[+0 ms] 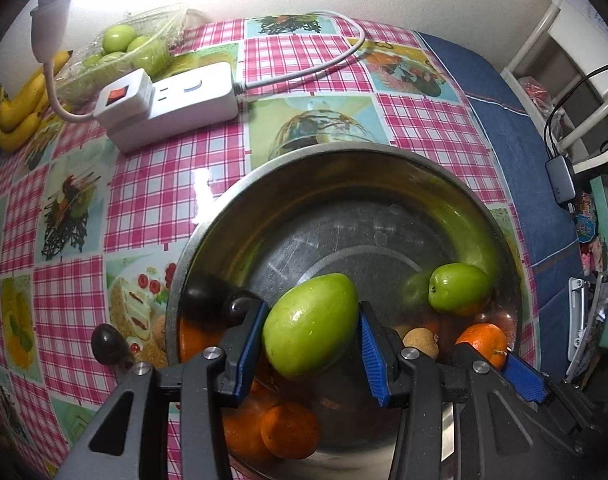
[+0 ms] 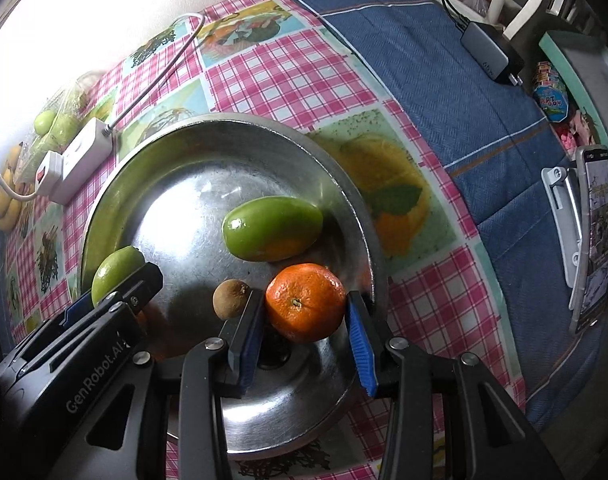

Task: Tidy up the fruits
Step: 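Open the left gripper to drop the apple while the right drops the orange, then withdraw both grippers from the bowl toward the dark plum and brown fruit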

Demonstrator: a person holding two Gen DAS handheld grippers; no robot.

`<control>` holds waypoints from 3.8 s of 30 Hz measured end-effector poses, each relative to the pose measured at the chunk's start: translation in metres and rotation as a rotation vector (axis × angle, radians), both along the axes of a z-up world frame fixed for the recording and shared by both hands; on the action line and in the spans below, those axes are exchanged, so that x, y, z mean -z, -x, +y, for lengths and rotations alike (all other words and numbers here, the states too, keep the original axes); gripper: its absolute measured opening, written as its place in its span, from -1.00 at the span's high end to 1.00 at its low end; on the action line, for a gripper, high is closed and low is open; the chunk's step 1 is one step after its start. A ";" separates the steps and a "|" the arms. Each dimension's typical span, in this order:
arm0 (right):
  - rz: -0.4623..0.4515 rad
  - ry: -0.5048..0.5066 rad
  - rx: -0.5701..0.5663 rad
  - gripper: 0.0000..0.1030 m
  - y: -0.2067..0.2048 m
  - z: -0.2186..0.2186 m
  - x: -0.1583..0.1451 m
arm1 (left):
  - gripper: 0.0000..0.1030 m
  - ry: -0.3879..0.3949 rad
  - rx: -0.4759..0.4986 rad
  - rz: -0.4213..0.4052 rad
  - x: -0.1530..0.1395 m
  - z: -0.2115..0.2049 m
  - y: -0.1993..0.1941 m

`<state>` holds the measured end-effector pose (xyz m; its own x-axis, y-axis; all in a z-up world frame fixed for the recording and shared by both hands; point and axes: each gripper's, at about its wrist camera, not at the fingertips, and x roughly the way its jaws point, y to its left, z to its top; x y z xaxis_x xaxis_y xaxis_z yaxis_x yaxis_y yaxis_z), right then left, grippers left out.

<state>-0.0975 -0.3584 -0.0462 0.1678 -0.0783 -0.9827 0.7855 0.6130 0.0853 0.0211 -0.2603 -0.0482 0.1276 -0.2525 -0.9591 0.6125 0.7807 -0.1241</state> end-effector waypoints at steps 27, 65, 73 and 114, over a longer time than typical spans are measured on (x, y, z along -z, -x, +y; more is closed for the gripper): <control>-0.081 0.037 -0.012 0.09 0.002 -0.002 -0.032 | -0.05 0.073 -0.025 0.027 -0.030 0.011 -0.004; -0.136 0.070 -0.059 -0.65 -0.022 0.010 -0.036 | -0.85 -0.099 -0.270 -0.097 -0.009 0.100 -0.040; -0.139 0.086 -0.071 -0.83 -0.024 0.013 -0.037 | -1.00 -0.124 -0.300 -0.100 -0.003 0.105 -0.046; -0.084 0.084 -0.332 -0.89 -0.092 0.113 -0.030 | -1.00 -0.049 -0.576 -0.024 -0.006 0.218 -0.080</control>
<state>-0.0053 -0.2450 -0.0166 0.2775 -0.0862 -0.9568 0.5346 0.8414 0.0792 0.1009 -0.0427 -0.0422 0.2533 -0.0914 -0.9631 0.0887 0.9935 -0.0710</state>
